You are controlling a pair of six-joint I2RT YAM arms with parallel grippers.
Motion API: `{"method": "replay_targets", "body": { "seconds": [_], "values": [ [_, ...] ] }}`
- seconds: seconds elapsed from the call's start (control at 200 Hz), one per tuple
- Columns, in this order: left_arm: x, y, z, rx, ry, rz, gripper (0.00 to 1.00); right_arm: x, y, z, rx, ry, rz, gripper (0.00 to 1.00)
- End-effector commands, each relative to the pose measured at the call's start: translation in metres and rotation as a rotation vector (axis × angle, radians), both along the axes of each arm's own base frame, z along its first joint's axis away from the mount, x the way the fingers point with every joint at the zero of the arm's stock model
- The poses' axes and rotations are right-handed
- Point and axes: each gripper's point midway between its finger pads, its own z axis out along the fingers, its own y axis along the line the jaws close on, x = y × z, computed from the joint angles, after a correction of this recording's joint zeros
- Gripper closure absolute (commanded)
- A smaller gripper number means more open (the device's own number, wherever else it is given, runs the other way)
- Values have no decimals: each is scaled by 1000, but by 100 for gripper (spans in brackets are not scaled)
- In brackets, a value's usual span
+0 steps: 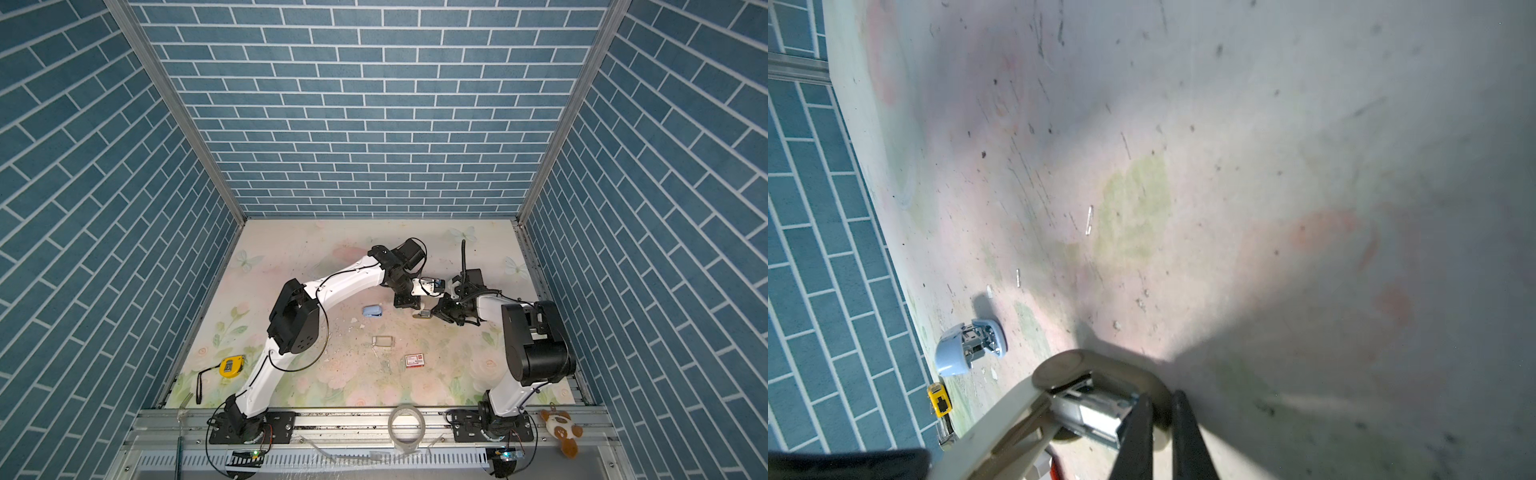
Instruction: Load the staples into the stapler
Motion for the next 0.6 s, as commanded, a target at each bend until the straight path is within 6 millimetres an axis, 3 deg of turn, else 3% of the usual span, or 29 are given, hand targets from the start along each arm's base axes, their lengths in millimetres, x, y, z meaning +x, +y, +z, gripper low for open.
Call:
{"method": "replay_targets", "body": {
  "seconds": [0.0, 0.59],
  "values": [
    [-13, 1, -20, 52, 47, -15, 77, -4, -3, -11, -11, 21, -22, 88],
    [-11, -7, -36, 84, 41, -15, 76, -6, -5, -15, -14, 19, -36, 89]
  ]
}}
